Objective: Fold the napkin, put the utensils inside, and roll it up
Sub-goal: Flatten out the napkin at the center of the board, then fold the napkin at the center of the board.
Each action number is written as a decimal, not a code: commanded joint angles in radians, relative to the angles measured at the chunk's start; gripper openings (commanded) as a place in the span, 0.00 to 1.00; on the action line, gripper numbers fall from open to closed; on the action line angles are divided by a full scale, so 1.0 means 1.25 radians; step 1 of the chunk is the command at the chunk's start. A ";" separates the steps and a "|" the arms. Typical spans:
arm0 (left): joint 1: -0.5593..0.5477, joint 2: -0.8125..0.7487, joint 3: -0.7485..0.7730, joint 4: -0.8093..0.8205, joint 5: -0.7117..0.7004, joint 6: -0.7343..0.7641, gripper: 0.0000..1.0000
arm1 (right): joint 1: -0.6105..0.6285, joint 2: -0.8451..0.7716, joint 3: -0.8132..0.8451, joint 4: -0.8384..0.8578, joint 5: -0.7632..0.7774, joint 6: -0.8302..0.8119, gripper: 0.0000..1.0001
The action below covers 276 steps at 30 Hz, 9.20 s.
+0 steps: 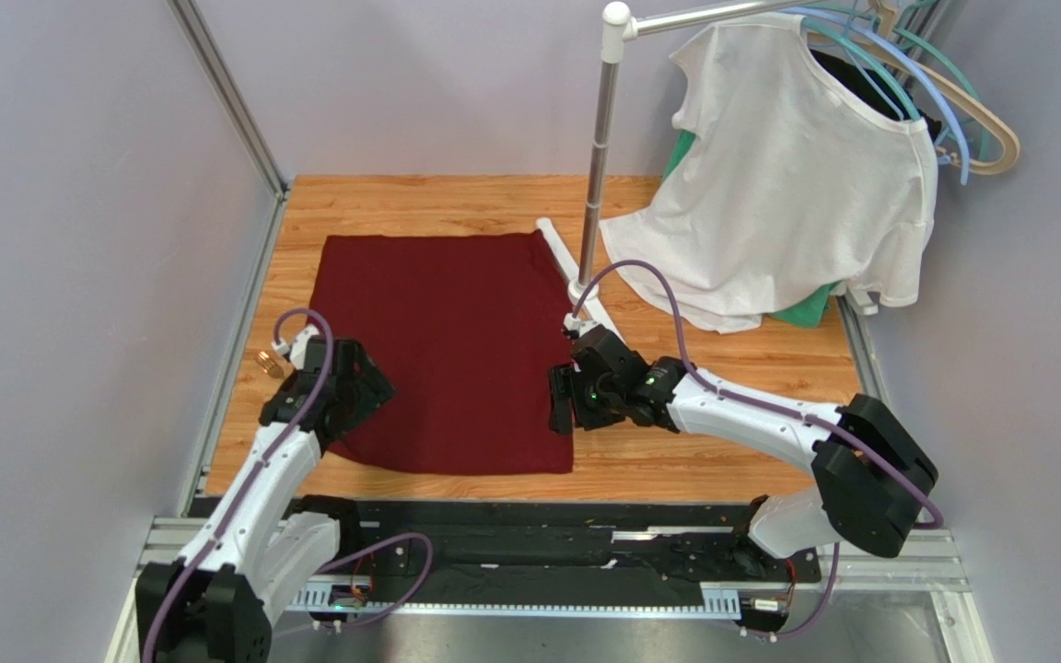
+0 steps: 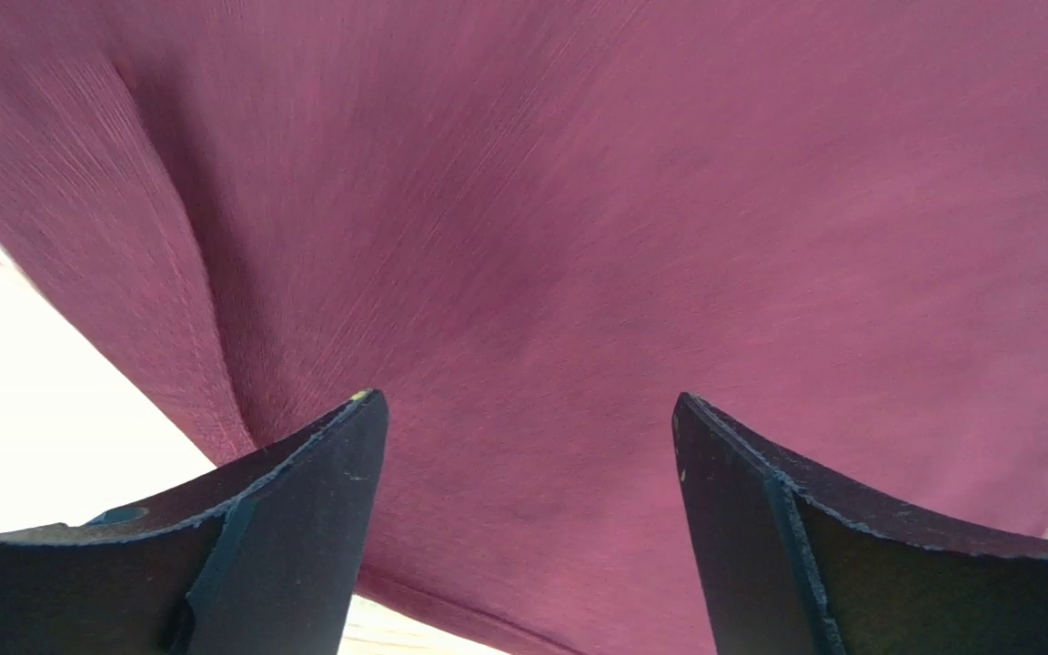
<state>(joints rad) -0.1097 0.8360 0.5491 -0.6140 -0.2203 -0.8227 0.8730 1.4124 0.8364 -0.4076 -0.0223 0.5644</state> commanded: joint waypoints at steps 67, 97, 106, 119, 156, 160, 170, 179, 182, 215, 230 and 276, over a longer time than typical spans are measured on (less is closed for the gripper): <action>-0.852 0.584 0.174 0.618 0.194 0.404 0.51 | -0.410 -0.349 -0.054 -0.240 0.076 -0.004 0.64; -0.906 0.565 0.113 0.549 0.057 0.322 0.43 | -0.411 -0.347 -0.073 -0.195 0.029 0.012 0.65; -0.909 0.601 0.147 0.531 0.055 0.324 0.41 | -0.411 -0.346 -0.079 -0.187 0.029 0.014 0.65; -0.909 0.706 0.222 0.350 -0.031 0.240 0.09 | -0.411 -0.361 -0.069 -0.194 0.029 0.006 0.65; -0.936 0.171 -0.027 0.065 -0.116 -0.002 0.00 | -0.411 -0.304 -0.098 -0.122 -0.013 0.028 0.65; -0.937 0.147 -0.015 0.021 -0.123 -0.016 0.00 | -0.410 -0.305 -0.101 -0.121 -0.016 0.032 0.65; -0.937 0.055 0.020 -0.057 -0.118 -0.005 0.00 | -0.409 -0.302 -0.112 -0.118 -0.017 0.038 0.64; -0.924 0.111 0.131 -0.138 -0.209 0.032 0.00 | -0.409 -0.311 -0.103 -0.130 -0.014 0.028 0.64; -0.875 0.140 0.173 -0.147 -0.207 0.065 0.00 | -0.410 -0.314 -0.098 -0.135 -0.012 0.026 0.64; -0.283 0.561 0.525 0.091 -0.166 0.657 0.00 | -0.409 -0.261 -0.030 -0.157 -0.024 -0.017 0.64; -0.099 0.818 0.777 0.144 -0.024 0.853 0.00 | -0.409 -0.207 0.017 -0.178 -0.017 -0.069 0.64; 0.159 1.161 1.236 0.042 0.196 0.919 0.00 | -0.409 -0.157 0.014 -0.194 0.044 -0.066 0.64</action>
<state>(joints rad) 0.0761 2.2650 2.0186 -0.5655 -0.0143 0.3054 0.3630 1.2114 0.8257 -0.6624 0.0185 0.4702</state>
